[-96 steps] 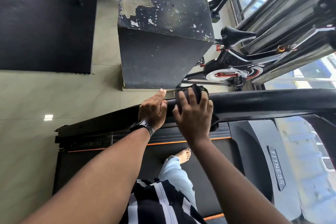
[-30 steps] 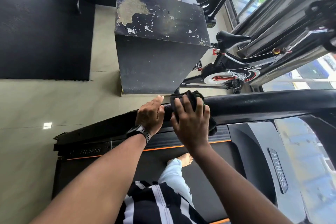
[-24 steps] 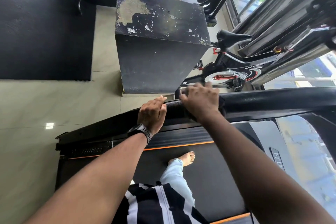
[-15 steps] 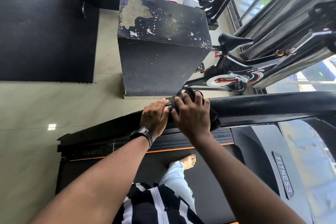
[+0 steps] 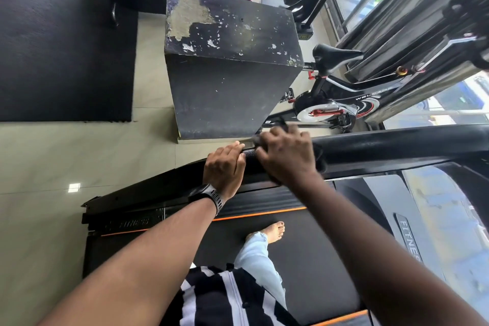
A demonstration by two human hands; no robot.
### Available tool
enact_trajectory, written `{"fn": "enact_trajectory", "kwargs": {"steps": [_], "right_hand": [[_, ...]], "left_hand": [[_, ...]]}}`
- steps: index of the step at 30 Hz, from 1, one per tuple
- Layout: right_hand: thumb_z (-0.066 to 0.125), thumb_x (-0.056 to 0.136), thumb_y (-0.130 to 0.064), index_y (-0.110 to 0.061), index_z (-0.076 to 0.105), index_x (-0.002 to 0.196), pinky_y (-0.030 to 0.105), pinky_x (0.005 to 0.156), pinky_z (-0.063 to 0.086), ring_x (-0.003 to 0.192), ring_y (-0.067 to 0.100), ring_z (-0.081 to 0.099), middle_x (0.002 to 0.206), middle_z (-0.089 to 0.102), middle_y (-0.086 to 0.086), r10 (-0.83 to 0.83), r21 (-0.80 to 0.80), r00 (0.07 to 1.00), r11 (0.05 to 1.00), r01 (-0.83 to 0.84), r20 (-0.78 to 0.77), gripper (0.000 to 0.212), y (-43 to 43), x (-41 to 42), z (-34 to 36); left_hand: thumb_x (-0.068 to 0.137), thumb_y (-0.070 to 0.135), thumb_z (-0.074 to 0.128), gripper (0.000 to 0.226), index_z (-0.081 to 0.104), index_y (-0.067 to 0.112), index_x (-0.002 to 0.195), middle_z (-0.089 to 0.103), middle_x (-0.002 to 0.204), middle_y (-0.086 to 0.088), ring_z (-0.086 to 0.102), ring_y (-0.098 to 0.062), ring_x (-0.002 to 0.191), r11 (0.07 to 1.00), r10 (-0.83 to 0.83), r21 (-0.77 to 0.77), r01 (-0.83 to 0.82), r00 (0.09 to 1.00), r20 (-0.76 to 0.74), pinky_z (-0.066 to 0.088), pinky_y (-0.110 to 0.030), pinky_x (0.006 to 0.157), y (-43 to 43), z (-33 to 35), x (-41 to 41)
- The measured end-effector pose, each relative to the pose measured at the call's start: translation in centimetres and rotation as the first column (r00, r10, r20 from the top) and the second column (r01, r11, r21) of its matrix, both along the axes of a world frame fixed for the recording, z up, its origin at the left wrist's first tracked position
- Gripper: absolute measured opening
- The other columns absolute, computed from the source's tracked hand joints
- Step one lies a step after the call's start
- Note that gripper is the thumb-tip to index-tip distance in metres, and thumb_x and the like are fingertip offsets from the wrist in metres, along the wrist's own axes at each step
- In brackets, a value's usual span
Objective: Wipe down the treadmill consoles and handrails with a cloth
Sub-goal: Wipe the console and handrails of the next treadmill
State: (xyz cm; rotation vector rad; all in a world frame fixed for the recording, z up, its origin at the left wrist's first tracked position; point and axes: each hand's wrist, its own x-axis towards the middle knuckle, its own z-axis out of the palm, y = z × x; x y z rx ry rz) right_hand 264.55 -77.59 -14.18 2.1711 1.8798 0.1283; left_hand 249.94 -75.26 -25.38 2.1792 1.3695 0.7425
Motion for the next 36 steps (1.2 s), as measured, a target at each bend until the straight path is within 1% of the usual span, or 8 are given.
{"fn": "enact_trajectory", "kwargs": {"steps": [4,11,14,18,24,26,30,36], "right_hand": [[0.044,0.092,-0.051,-0.023,0.066,0.122,0.048,0.09,0.04,0.12,0.038,0.05,0.127,0.064,0.004,-0.27,0.116,0.963,0.957,0.266,0.019,0.046,-1.4,1.8,0.5],[0.046,0.089,-0.053,-0.027,0.067,0.119,0.049,0.091,0.04,0.121,0.037,0.05,0.124,0.066,0.0,0.026,0.094,1.0,0.995,-0.026,-0.003,0.044,-2.0,-0.4,-0.9],[0.042,0.09,-0.056,-0.029,0.069,0.116,0.044,0.087,0.041,0.116,0.033,0.051,0.121,0.067,-0.002,-0.097,0.023,0.994,0.995,0.098,-0.04,0.046,-0.1,2.0,0.4],[0.049,0.091,-0.05,-0.023,0.061,0.131,0.053,0.097,0.038,0.128,0.041,0.043,0.138,0.059,0.004,-0.25,0.213,0.967,0.944,0.254,-0.044,0.05,-3.5,0.1,-1.0],[0.045,0.089,-0.055,-0.029,0.07,0.113,0.047,0.088,0.04,0.116,0.035,0.052,0.118,0.068,-0.001,0.052,0.105,0.998,0.993,-0.049,-0.027,0.043,-1.7,0.1,-0.7],[0.041,0.09,-0.057,-0.029,0.071,0.11,0.043,0.086,0.041,0.113,0.032,0.053,0.116,0.068,-0.001,-0.055,0.003,0.998,0.998,0.055,-0.043,0.046,0.3,1.6,0.5],[0.046,0.092,-0.052,-0.024,0.065,0.122,0.05,0.093,0.041,0.123,0.038,0.047,0.129,0.063,0.003,-0.274,0.159,0.961,0.948,0.276,-0.039,0.046,-2.2,1.1,0.0],[0.05,0.088,-0.051,-0.028,0.067,0.121,0.05,0.092,0.04,0.12,0.037,0.051,0.127,0.065,-0.002,0.029,0.161,0.999,0.987,-0.022,-0.039,0.044,-3.3,0.8,-1.0]], "left_hand": [[0.097,0.033,0.038,0.045,0.07,0.012,0.118,0.069,0.124,-0.008,0.064,-0.024,0.113,0.997,-0.053,0.05,0.055,0.998,-0.034,0.051,-0.038,0.089,-0.2,0.5,0.2],[0.097,0.035,0.037,0.047,0.069,0.011,0.121,0.069,0.126,-0.009,0.065,-0.026,0.115,0.996,-0.043,0.071,0.048,0.997,-0.071,0.052,-0.04,0.091,-0.2,0.5,0.4],[0.098,0.035,0.037,0.046,0.068,0.011,0.123,0.068,0.127,-0.009,0.065,-0.025,0.115,0.997,-0.041,0.067,0.047,0.995,-0.088,0.051,-0.04,0.09,-0.2,0.6,0.4],[0.099,0.037,0.037,0.048,0.067,0.011,0.125,0.068,0.128,-0.009,0.064,-0.025,0.116,0.997,-0.034,0.065,0.041,0.993,-0.113,0.051,-0.042,0.093,-0.5,0.7,0.4],[0.098,0.036,0.037,0.048,0.066,0.009,0.126,0.068,0.127,-0.01,0.065,-0.026,0.116,0.994,-0.061,0.084,0.07,0.993,-0.102,0.051,-0.041,0.092,-0.4,0.6,0.7],[0.098,0.036,0.038,0.048,0.066,0.009,0.125,0.068,0.126,-0.01,0.065,-0.026,0.115,0.992,-0.074,0.098,0.084,0.992,-0.102,0.051,-0.041,0.092,-0.5,0.9,0.9],[0.098,0.036,0.038,0.046,0.067,0.01,0.124,0.068,0.126,-0.01,0.064,-0.026,0.116,0.992,-0.078,0.091,0.086,0.993,-0.09,0.051,-0.041,0.093,-0.6,1.4,1.3],[0.096,0.038,0.041,0.048,0.064,0.009,0.127,0.067,0.128,-0.009,0.063,-0.026,0.117,0.989,-0.095,0.102,0.109,0.987,-0.133,0.049,-0.044,0.095,-0.8,1.2,1.2]]}}
